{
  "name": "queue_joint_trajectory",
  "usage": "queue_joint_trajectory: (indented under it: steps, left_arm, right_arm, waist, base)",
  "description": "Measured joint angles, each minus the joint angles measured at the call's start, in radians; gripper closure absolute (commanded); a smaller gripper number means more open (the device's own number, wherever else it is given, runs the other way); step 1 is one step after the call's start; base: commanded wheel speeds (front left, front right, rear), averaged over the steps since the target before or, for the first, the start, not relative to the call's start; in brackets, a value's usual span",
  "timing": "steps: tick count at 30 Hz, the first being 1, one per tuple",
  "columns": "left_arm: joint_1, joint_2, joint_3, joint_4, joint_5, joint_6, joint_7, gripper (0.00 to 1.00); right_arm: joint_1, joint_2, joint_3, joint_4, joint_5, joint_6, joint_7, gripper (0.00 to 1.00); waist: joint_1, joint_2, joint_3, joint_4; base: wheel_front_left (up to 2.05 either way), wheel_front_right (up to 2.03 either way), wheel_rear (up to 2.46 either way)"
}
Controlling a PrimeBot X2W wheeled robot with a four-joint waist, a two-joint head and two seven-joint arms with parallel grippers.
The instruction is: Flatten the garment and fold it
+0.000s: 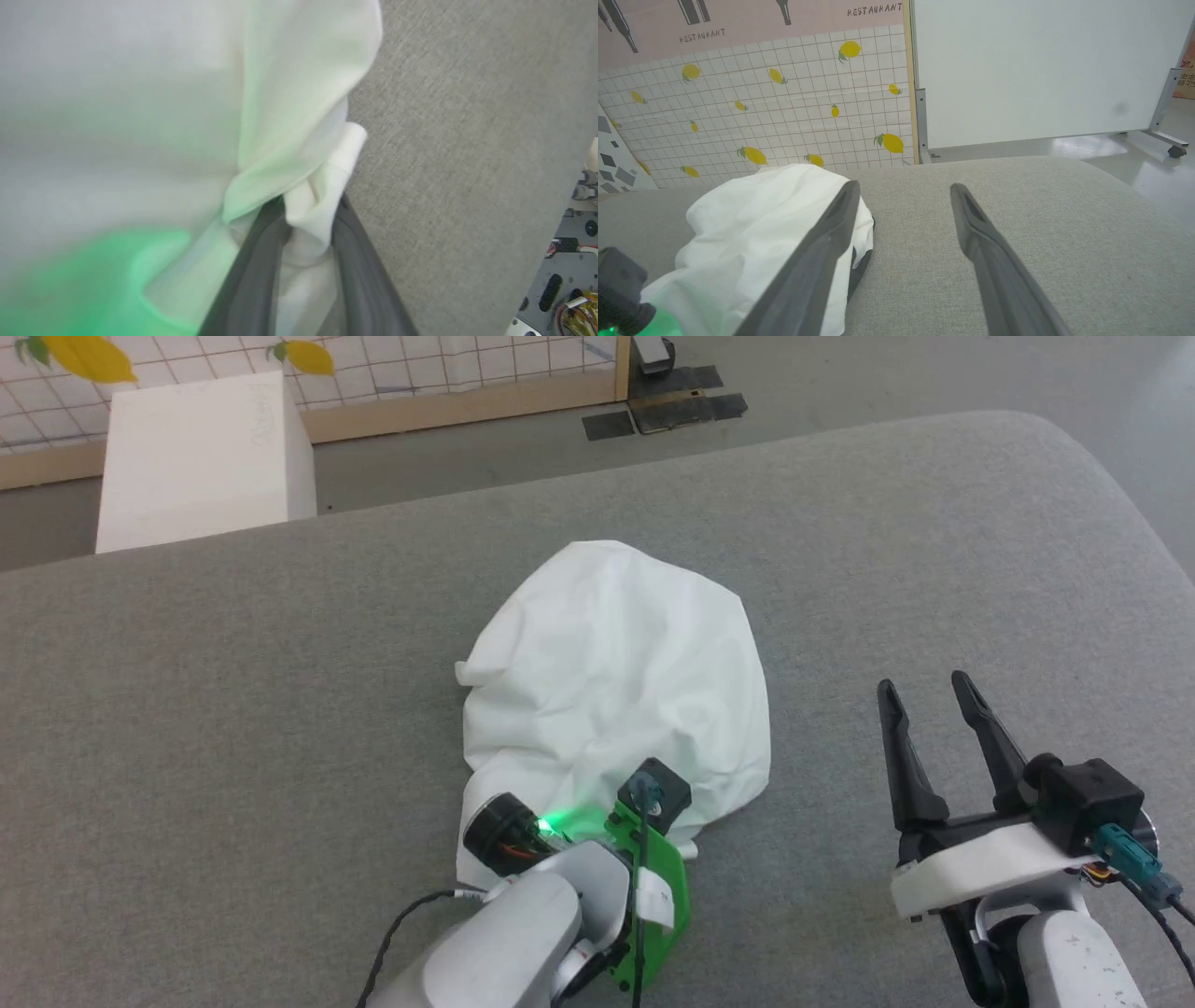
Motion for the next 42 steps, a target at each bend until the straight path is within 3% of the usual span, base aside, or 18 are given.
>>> queue_joint_trajectory:
  steps: [7, 11, 15, 20, 23, 27, 31, 32, 33, 34, 38, 42]
  left_arm:
    - [0.014, 0.002, 0.115, -0.240, -0.100, 0.003, -0.142, 1.00]
    - [0.011, 0.016, 0.256, -0.408, -0.128, 0.071, -0.275, 1.00]
    - [0.029, 0.066, 0.420, -0.502, -0.152, 0.174, -0.369, 1.00]
    - [0.173, 0.155, 0.618, -0.493, -0.178, 0.316, -0.423, 1.00]
    - [0.279, 0.196, 0.690, -0.453, -0.193, 0.379, -0.421, 1.00]
    - [0.403, 0.224, 0.729, -0.386, -0.222, 0.424, -0.368, 1.00]
    - [0.491, 0.227, 0.711, -0.329, -0.275, 0.414, -0.266, 1.00]
    - [0.500, 0.221, 0.709, -0.330, -0.287, 0.405, -0.266, 0.85]
    - [0.502, 0.216, 0.710, -0.333, -0.291, 0.395, -0.277, 0.10]
    - [0.502, 0.215, 0.709, -0.337, -0.291, 0.383, -0.296, 0.00]
    - [0.496, 0.202, 0.702, -0.394, -0.263, 0.319, -0.463, 0.00]
    - [0.459, 0.194, 0.615, -0.474, -0.171, 0.245, -0.595, 0.00]
  right_arm:
    - [0.000, 0.000, -0.013, 0.009, 0.000, 0.000, -0.006, 0.00]
    - [0.000, 0.000, -0.009, 0.008, 0.000, 0.000, -0.005, 0.00]
    - [0.000, 0.000, -0.006, 0.006, -0.001, 0.000, -0.004, 0.00]
    - [0.000, 0.000, -0.003, 0.001, -0.002, 0.000, 0.002, 0.00]
    - [0.000, 0.000, -0.006, -0.003, -0.004, 0.000, 0.006, 0.00]
    - [0.000, 0.000, -0.007, -0.007, -0.012, 0.000, 0.011, 0.00]
    - [0.001, 0.000, -0.007, -0.014, -0.015, 0.000, 0.019, 0.00]
    - [0.001, 0.000, -0.007, -0.016, -0.016, 0.000, 0.020, 0.00]
    - [0.001, 0.000, -0.007, -0.018, -0.019, 0.000, 0.021, 0.00]
    - [0.001, 0.000, -0.007, -0.019, -0.021, 0.000, 0.023, 0.00]
    - [0.002, 0.000, -0.002, -0.021, -0.021, 0.000, 0.030, 0.00]
    - [0.005, 0.000, -0.001, -0.024, -0.021, 0.000, 0.033, 0.00]
  waist:
    - [0.0000, 0.0000, -0.006, 0.025]
    - [0.0000, 0.0000, -0.012, 0.050]
    - [0.0000, 0.0000, -0.018, 0.077]
    - [0.0000, 0.0000, -0.025, 0.105]
    - [0.0000, 0.0000, -0.030, 0.117]
    - [0.0000, 0.0000, -0.036, 0.131]
    - [0.0000, 0.0000, -0.043, 0.143]
    - [0.0000, 0.0000, -0.045, 0.146]
    - [0.0000, 0.0000, -0.047, 0.149]
    - [0.0000, 0.0000, -0.048, 0.151]
    - [0.0000, 0.0000, -0.061, 0.158]
    - [0.0000, 0.0000, -0.073, 0.160]
  base:
    - [0.00, 0.00, 0.00]
    - [0.00, 0.00, 0.00]
    - [0.00, 0.00, 0.00]
    - [0.00, 0.00, 0.00]
    - [0.00, 0.00, 0.00]
    - [0.00, 0.00, 0.00]
    - [0.00, 0.00, 0.00]
    - [0.00, 0.00, 0.00]
    - [0.00, 0.00, 0.00]
    - [0.00, 0.00, 0.00]
    - [0.00, 0.00, 0.00]
    - [0.00, 0.00, 0.00]
